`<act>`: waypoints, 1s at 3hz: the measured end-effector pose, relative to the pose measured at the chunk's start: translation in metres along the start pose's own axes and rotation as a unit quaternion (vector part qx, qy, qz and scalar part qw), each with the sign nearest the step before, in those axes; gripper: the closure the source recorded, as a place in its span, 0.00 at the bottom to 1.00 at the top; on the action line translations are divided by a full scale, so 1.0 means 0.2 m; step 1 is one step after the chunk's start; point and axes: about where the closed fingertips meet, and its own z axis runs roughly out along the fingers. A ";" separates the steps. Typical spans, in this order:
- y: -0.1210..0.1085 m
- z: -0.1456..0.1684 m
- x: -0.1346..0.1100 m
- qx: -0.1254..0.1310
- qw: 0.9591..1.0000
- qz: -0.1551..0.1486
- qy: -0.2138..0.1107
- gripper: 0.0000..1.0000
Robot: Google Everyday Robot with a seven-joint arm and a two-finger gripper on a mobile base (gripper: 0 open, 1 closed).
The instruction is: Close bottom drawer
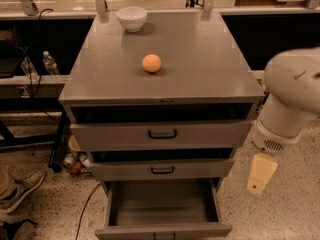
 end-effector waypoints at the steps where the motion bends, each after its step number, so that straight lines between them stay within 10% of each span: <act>1: 0.07 0.27 0.10 -0.029 0.999 0.031 0.017 0.00; 3: 0.11 0.53 0.11 -0.062 0.996 0.044 0.036 0.00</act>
Offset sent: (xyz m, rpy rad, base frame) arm -0.0155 -0.0094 -0.0420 -0.0030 0.0516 -0.0510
